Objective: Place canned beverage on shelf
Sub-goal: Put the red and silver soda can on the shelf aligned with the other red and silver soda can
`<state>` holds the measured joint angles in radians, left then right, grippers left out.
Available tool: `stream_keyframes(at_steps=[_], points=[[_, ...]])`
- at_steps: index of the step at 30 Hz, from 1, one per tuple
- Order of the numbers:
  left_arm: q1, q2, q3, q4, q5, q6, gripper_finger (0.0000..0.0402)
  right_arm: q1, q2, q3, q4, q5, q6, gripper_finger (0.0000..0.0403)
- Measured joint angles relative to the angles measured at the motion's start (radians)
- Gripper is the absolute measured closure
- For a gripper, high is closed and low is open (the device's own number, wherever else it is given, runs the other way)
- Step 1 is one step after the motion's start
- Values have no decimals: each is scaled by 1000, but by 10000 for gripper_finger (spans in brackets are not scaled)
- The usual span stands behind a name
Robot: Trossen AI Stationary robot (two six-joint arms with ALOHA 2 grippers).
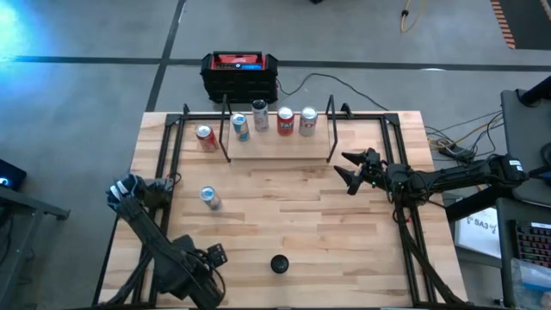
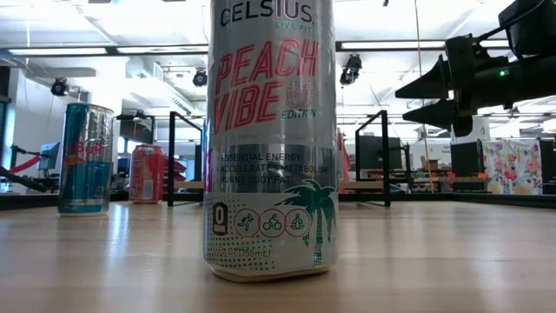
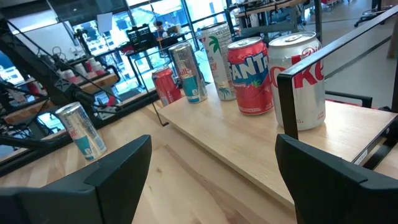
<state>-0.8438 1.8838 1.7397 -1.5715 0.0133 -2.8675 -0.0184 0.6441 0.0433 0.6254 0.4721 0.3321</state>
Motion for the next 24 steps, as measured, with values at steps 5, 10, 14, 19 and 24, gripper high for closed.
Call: stream_keyframes(at_steps=[5, 10, 14, 19, 24], points=[[1, 34, 0, 6, -4, 1, 3, 0, 0, 0, 0, 0, 0, 76], [1, 70, 0, 28, -4, -6, 3, 0, 0, 0, 0, 0, 0, 76], [5, 96, -1, 29, -4, -8, 3, 0, 0, 0, 0, 0, 0, 76], [5, 112, -1, 29, -3, -72, 3, 0, 0, 0, 0, 0, 0, 76], [5, 142, -1, 34, -3, -104, 4, 0, 0, 0, 0, 0, 0, 76]])
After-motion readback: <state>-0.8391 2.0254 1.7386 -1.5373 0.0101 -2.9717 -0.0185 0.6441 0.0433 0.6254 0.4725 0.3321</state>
